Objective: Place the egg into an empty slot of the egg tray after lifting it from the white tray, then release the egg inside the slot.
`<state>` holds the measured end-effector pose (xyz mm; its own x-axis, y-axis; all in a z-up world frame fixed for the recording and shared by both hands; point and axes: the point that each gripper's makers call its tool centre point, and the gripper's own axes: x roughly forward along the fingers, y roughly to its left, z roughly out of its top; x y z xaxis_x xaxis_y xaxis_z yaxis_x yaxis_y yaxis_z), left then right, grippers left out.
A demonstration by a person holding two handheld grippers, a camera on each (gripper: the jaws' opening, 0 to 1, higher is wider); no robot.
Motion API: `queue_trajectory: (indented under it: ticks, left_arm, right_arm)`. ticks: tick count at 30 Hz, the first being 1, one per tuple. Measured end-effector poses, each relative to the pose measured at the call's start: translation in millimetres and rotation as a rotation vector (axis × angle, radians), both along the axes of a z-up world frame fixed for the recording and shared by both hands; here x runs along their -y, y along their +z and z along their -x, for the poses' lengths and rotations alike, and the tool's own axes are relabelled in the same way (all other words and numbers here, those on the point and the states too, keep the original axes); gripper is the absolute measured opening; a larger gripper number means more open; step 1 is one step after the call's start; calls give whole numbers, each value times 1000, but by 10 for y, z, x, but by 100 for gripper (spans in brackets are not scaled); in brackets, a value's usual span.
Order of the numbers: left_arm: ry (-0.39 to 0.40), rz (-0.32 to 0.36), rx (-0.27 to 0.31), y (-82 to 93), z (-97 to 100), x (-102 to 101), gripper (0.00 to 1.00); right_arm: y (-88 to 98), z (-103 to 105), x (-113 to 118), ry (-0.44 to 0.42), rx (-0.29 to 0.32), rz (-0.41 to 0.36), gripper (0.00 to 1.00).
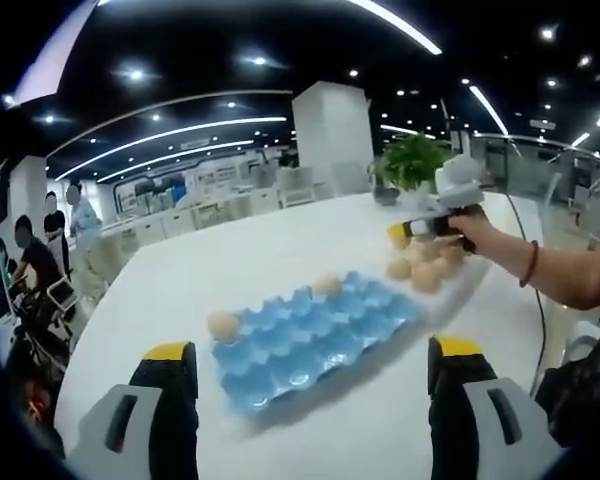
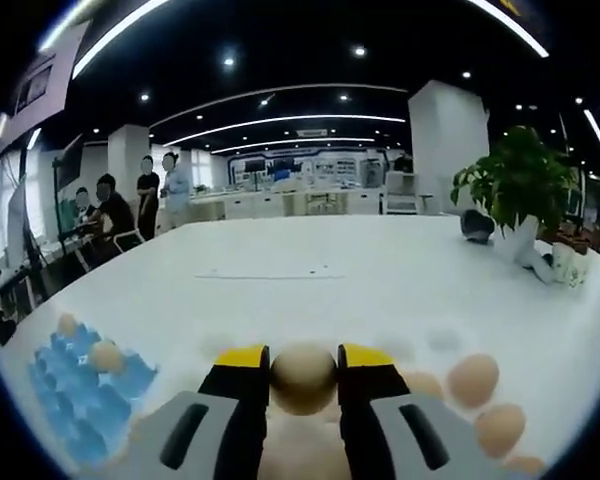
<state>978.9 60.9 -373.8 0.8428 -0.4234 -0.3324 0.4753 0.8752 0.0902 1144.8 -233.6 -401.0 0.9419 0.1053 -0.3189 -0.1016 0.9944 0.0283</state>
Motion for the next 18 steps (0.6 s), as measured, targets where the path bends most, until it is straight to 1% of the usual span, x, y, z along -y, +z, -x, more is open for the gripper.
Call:
queue_trajectory:
  ticks: [2, 7, 9, 10, 11, 13, 18]
  left_arm:
    - [0, -4, -1, -4, -4, 3, 98]
    - [0, 2, 0, -1, 0, 10, 97]
    - [3, -3, -1, -3, 2, 0, 97]
    - [5, -4, -1, 0, 3, -4, 97]
    - [7, -5, 1, 5, 6, -10, 97]
    - [9, -3, 3, 15, 11, -20, 97]
    - [15, -9, -1, 6, 14, -40, 97]
  right_arm:
    - [-2, -33, 10, 7, -7, 1, 28]
    - [-39, -40, -2, 15, -23, -17, 29]
    - [-107, -47, -16, 23, -47, 12, 29]
    - [-104, -54, -18, 22, -42, 11, 29]
    - [-95, -59, -17, 19, -36, -11, 29]
    - [-90, -60, 3, 17, -42, -23, 29]
    - [-86, -41, -4, 13, -35, -35, 29]
